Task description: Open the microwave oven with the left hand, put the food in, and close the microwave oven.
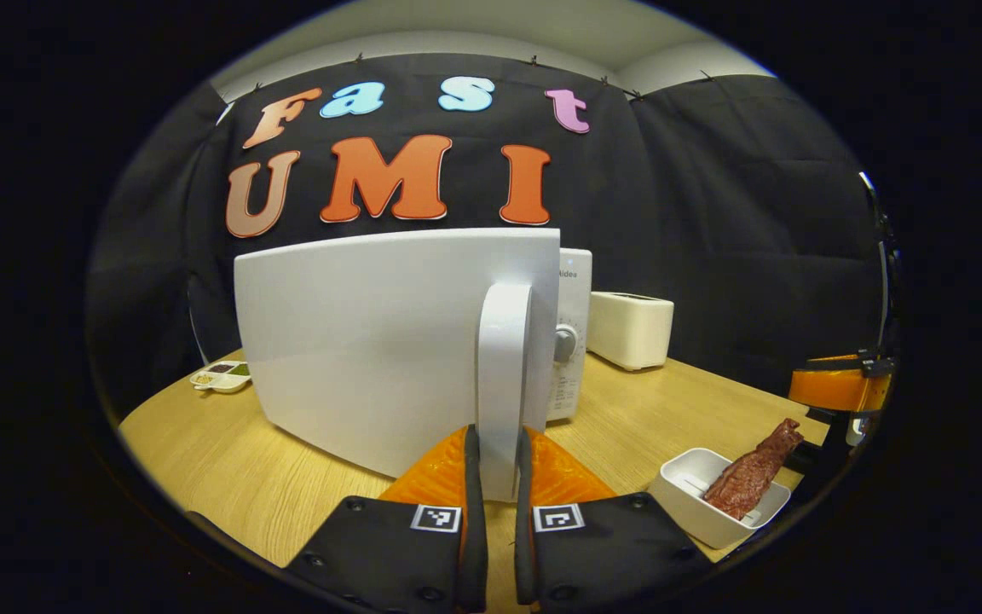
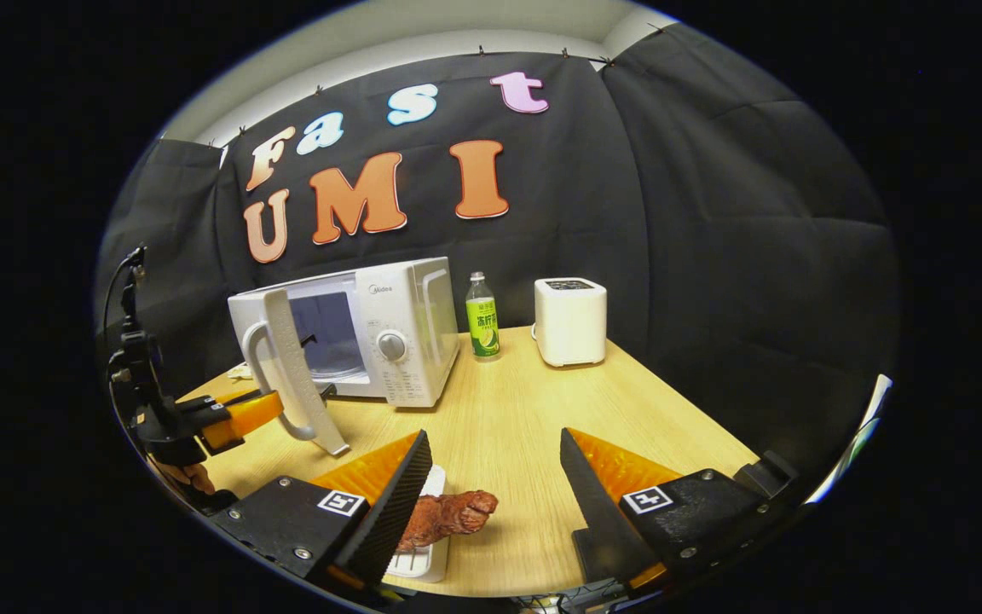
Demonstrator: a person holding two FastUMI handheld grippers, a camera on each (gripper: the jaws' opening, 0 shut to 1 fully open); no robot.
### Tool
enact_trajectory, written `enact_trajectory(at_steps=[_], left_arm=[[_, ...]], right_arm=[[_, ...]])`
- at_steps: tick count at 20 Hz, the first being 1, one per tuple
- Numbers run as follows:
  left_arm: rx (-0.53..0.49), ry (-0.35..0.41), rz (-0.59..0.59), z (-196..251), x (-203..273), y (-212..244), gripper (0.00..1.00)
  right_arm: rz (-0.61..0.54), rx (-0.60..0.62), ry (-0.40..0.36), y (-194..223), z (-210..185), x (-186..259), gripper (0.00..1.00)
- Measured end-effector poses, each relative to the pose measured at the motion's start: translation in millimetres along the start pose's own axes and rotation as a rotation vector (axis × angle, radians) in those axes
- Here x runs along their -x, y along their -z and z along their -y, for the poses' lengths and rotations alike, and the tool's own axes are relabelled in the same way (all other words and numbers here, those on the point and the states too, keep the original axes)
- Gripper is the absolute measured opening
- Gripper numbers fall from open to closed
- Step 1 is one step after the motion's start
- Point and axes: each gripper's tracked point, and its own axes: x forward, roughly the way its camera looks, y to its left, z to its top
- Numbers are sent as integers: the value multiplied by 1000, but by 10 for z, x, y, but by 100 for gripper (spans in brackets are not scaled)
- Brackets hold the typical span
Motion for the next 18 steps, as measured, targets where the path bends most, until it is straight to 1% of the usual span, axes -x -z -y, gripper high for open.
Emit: enact_trajectory(at_steps=[5,9,11,12,13,18], left_arm=[[-13,-48,14,-319,527,67,17],[-28,-100,22,-660,924,116,16],[-37,-130,26,-864,1090,132,16],[-34,-149,26,-978,1167,142,20],[-30,-168,26,-1102,1265,172,16],[-63,-269,17,-1766,1632,214,15]], right_arm=[[-7,24,0,35,-101,23,94],[-23,15,10,65,-156,46,94],[-27,19,17,89,-196,38,94],[-31,21,20,96,-227,27,94],[-37,21,22,111,-268,16,94],[-47,57,16,143,-553,23,94]])
